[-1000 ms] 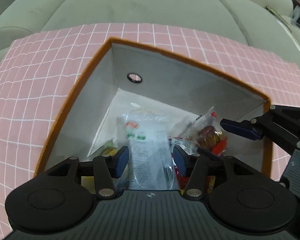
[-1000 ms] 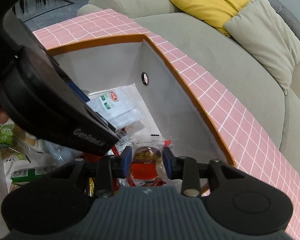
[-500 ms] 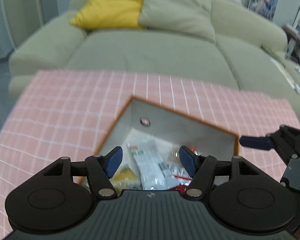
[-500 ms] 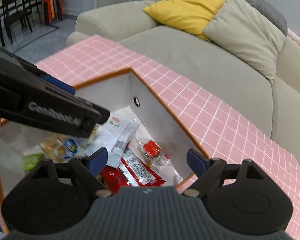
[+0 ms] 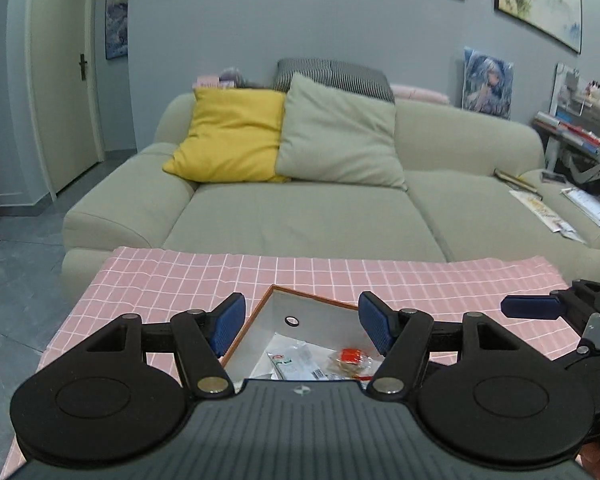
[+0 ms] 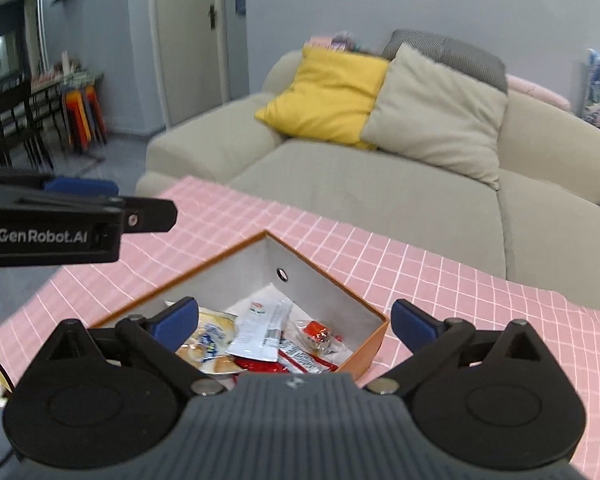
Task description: Organize snacks
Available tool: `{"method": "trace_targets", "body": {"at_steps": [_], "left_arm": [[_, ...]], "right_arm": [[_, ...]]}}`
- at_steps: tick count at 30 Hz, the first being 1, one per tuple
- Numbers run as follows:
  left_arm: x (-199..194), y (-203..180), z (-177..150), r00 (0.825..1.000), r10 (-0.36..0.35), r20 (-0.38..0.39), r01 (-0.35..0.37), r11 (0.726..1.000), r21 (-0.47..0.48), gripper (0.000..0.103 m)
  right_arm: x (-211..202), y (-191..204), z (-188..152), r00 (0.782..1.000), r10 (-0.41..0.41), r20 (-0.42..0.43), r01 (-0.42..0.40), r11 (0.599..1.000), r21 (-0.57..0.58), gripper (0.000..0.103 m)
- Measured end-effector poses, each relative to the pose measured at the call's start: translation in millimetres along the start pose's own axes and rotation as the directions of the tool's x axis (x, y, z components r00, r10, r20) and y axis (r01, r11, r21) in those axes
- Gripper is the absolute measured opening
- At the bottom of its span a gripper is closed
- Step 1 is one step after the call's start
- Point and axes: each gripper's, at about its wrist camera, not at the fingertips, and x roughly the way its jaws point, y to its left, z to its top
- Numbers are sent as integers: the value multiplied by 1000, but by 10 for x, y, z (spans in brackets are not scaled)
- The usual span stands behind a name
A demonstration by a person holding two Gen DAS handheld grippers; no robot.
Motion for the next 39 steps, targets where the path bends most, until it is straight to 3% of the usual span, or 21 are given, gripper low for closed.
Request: {"method": "trace_targets", "body": {"at_steps": [6, 11, 17, 21, 29, 39], "left_arm": [[-407, -169, -184, 996, 77, 35, -79, 995, 63, 76], [-602, -243, -416, 997, 78, 20, -79, 993, 84, 76], [-727, -293, -728, 995, 96, -6, -95, 993, 65, 76], [-727, -335, -892, 990, 136, -22, -134, 988, 72, 77], [-571, -300, -1174, 987, 113, -110, -111, 994, 25, 77], [-457, -333, -1329, 975, 112, -194, -108, 994, 33, 77]], "right_arm": [[-496, 58, -349, 997, -37, 72, 32, 998, 60, 99], [-790, 121, -700, 993, -76, 86, 67, 992, 102, 99], [-982, 235, -1086, 985, -143, 91, 137, 988, 71, 99], [-974, 275, -1255, 986, -154, 72, 150, 987, 58, 99], [-793, 295, -1432, 989, -149, 3, 149, 988, 44, 99], [-651, 266, -1520, 989, -142, -43, 144, 988, 47, 99]]}}
